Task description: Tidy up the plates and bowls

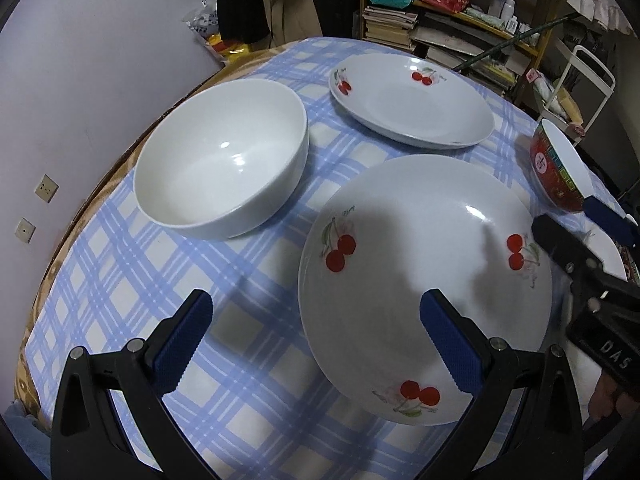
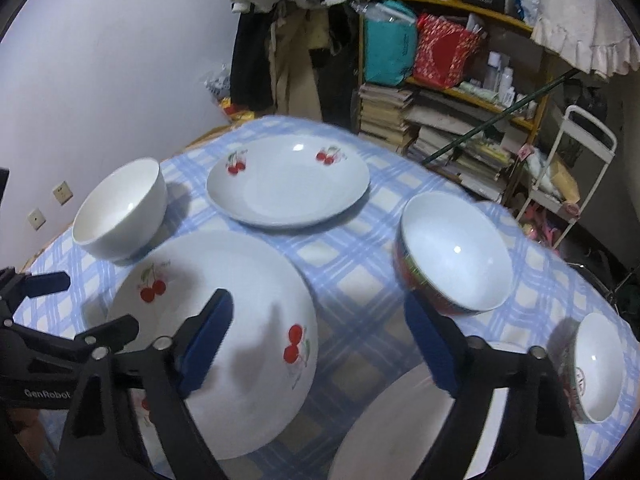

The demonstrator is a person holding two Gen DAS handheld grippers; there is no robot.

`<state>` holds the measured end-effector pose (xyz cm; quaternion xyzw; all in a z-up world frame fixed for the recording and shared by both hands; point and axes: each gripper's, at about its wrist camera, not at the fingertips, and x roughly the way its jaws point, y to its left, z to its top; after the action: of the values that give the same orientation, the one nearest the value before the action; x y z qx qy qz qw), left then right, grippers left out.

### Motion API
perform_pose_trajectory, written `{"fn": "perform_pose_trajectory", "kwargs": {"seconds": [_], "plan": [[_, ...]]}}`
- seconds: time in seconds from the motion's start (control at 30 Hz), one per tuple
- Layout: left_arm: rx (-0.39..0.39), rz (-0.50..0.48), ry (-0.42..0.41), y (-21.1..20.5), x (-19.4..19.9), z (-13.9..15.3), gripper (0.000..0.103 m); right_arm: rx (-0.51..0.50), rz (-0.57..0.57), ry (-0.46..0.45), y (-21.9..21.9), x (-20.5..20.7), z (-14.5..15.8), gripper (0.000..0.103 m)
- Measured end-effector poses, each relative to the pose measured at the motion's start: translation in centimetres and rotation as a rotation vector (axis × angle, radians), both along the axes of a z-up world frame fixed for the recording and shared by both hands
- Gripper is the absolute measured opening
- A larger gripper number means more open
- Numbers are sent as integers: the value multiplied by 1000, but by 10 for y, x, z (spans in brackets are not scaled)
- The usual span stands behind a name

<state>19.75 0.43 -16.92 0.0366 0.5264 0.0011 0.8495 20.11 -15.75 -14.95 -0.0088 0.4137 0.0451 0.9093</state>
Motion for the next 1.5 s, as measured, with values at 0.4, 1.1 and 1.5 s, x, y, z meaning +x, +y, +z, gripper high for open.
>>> {"fn": "perform_pose_trajectory", "kwargs": {"seconds": [0.4,1.1,1.5], "plan": [[-80,1,88,8,12,-24,67,73,34,49,-2,7,-22,71],[-199,58,153,23,24,-36,22,185,67,201,-10,17,-41,14],[-267,31,159,33,16,-31,23,143,96,199,-6,5,-26,12]]}}
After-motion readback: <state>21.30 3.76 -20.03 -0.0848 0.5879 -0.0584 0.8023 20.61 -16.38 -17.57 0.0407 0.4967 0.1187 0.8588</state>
